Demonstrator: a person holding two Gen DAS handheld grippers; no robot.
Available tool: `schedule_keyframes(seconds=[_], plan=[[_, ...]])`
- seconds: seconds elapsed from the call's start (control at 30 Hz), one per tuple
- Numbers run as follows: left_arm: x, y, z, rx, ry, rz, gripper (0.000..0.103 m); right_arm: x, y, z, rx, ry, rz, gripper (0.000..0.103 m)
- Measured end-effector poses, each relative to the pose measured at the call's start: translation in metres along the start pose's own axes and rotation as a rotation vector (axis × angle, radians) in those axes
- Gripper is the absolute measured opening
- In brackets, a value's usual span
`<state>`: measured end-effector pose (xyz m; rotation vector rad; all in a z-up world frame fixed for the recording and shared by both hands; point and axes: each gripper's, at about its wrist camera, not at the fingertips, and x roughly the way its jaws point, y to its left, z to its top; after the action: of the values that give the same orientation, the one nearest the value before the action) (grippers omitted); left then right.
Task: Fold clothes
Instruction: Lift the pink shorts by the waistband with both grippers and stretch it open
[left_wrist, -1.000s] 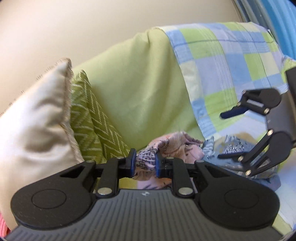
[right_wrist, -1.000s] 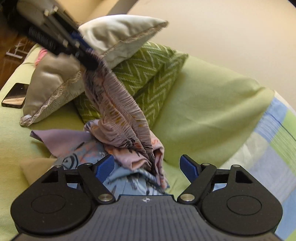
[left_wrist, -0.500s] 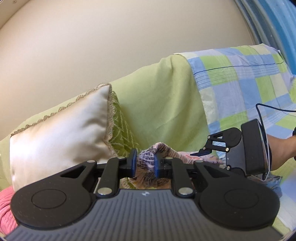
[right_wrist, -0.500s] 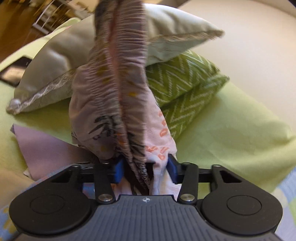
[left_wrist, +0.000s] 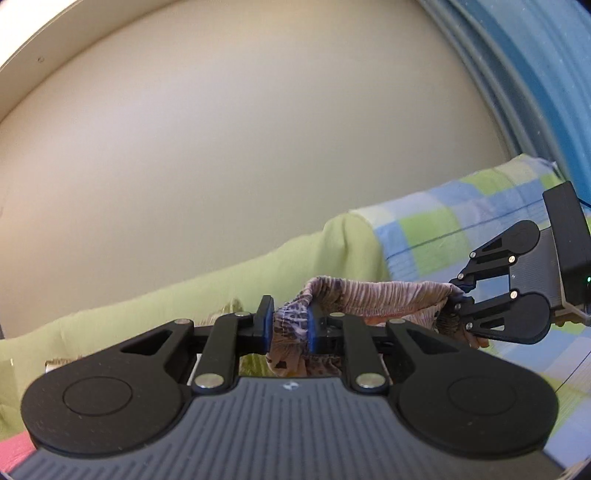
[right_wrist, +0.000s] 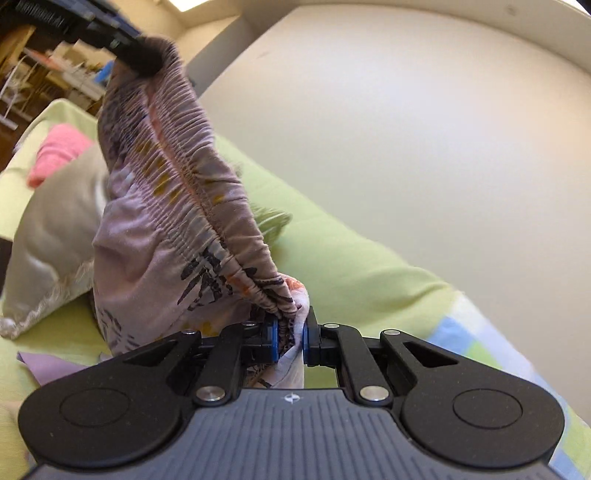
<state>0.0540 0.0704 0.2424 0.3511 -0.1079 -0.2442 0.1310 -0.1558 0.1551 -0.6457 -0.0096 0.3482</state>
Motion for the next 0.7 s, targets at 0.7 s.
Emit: schedule_keyframes(seconds=[0.7], plan=[[-0.019,-0.252,0.039,-0.042,0.097,-0.539,0.015,-0.261,-0.112,-0.120,0.318,0.668,-0.022,0.015]])
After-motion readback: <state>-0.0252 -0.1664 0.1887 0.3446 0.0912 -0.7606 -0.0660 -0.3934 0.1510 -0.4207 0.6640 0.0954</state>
